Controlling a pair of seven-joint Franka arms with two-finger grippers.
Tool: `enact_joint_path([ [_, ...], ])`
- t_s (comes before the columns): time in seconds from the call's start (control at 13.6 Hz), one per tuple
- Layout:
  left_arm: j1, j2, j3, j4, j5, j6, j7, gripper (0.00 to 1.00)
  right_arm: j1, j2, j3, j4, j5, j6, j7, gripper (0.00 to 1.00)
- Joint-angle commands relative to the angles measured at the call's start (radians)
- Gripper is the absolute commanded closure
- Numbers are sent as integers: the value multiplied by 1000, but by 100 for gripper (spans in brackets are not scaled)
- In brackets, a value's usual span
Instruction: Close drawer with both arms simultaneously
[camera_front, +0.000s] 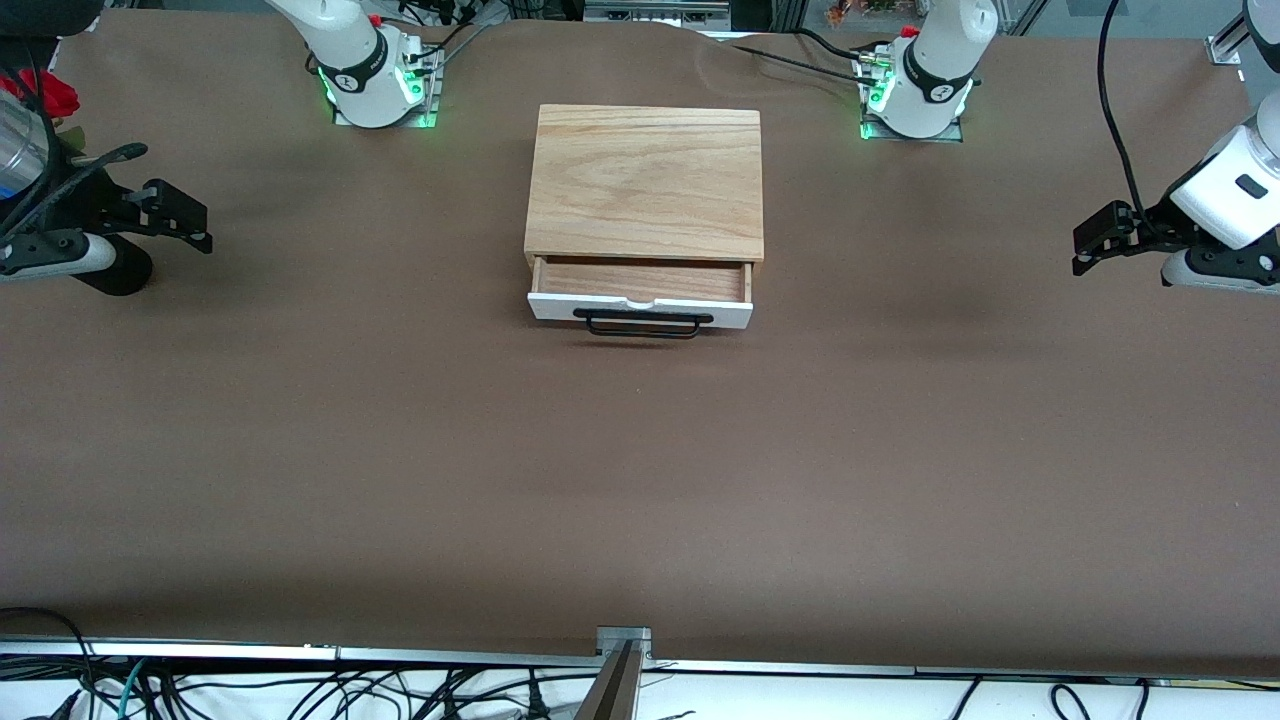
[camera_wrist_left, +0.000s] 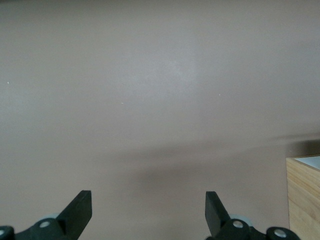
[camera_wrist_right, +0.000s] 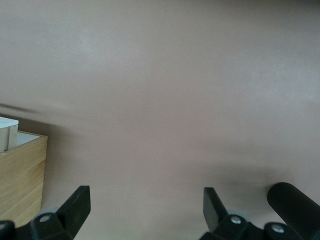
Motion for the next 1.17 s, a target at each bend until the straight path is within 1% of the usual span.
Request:
enact_joint_path([
  [0.0,18,-3,-13,10,-20,2,8,0,4,-2,2,4,-13,-10,11,0],
  [1.1,21,17,-16,30,-15,-1,6,0,4,-2,2,1,-10,-8,5,0],
])
